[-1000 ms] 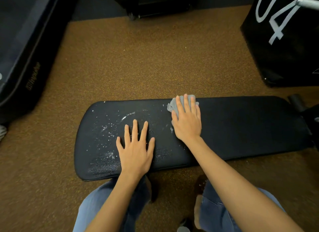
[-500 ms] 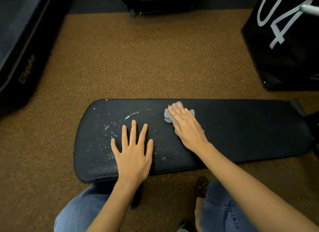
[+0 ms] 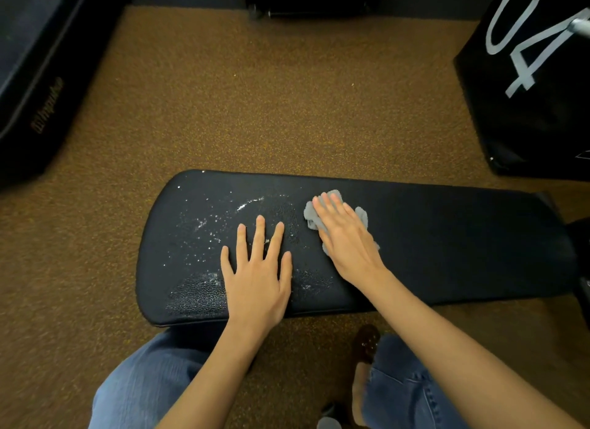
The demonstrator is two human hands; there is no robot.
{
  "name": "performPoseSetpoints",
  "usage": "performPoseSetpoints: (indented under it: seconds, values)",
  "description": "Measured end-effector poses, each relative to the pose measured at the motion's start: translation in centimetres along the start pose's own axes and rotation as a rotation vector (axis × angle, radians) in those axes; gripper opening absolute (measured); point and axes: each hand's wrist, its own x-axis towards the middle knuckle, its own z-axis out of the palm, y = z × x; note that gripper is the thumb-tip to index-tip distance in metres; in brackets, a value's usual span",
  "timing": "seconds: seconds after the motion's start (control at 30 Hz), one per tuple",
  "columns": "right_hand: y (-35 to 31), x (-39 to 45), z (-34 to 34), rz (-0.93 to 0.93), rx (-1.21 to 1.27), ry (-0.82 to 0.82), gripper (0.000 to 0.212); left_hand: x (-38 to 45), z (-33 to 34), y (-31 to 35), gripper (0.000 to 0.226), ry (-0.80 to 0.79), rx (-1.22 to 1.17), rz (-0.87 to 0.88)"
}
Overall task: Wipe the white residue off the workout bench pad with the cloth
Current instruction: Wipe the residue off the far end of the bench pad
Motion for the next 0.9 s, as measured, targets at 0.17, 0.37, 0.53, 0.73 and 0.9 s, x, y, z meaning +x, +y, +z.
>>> performPoseSetpoints:
  seconds: [0.17,0.37,0.53,0.73,0.9]
  values:
    - [0.1,3.6,0.6,0.068,-0.019,-0.06,0.054,0.4,-0.2,0.2,0.056,-0.019,-0.012,-0.014]
    - [-1.4,-3.4,-0.4,-0.011,-0.121,-0.036,0.056,0.4,-0.6,0.0,0.054,-0.051,-0.035,-0.021]
    - [-1.5,-3.4,0.0,0.07,-0.029,-0.051,0.055,0.3,-1.0,0.5,0.052,-0.067,-0.058,-0.045]
    - [-1.2,3.4,-1.3,0.157,-0.106,-0.168,0.072,0.5,-1.7,0.6,0.053,-0.105,-0.087,-0.068]
    - [-2.9,-4.3,-0.7,0.092,-0.127,-0.098,0.063,0.4,-2.1,0.5,0.053,-0.115,-0.104,-0.067]
